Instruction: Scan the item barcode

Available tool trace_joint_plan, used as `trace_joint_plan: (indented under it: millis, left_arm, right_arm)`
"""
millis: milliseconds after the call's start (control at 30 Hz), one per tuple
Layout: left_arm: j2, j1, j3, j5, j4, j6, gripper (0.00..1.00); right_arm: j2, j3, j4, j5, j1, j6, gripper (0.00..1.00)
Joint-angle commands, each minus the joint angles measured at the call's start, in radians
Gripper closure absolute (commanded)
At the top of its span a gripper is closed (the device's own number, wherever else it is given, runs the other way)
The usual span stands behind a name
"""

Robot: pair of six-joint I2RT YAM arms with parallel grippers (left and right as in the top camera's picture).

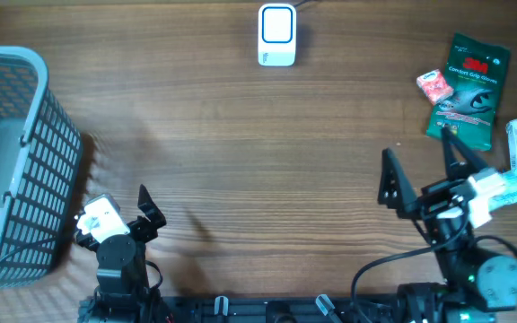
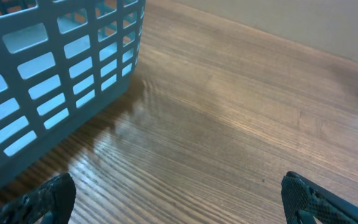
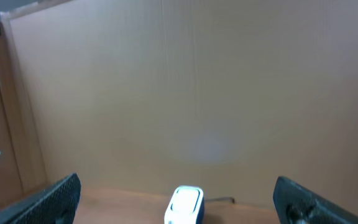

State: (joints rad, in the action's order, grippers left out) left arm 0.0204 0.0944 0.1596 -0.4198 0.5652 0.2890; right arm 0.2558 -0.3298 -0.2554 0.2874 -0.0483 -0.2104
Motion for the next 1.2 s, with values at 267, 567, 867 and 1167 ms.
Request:
trace_joint_plan:
  millis: [267,567,867,1167]
  left_arm:
    - [-0.005,0.004,-0.005,0.008,-0.004,-0.02,0.0]
    - [-0.005,0.004,-0.005,0.008,-0.004,-0.02,0.0]
    - [-0.005,0.004,-0.005,0.008,-0.004,-0.02,0.0]
    - [-0.005,0.004,-0.005,0.008,-0.004,-0.02,0.0]
  right_arm:
    - [-0.205,0.281,-0.017,-0.111,0.004,0.0,0.0]
    - [-0.253,0.325,0.201,-0.154,0.02,0.0,0.0]
    - [-0.253,0.324,0.253,-0.211,0.02,0.012,0.0]
    - [-0.253,0.324,0.254,-0.213,0.02,0.237,0.0]
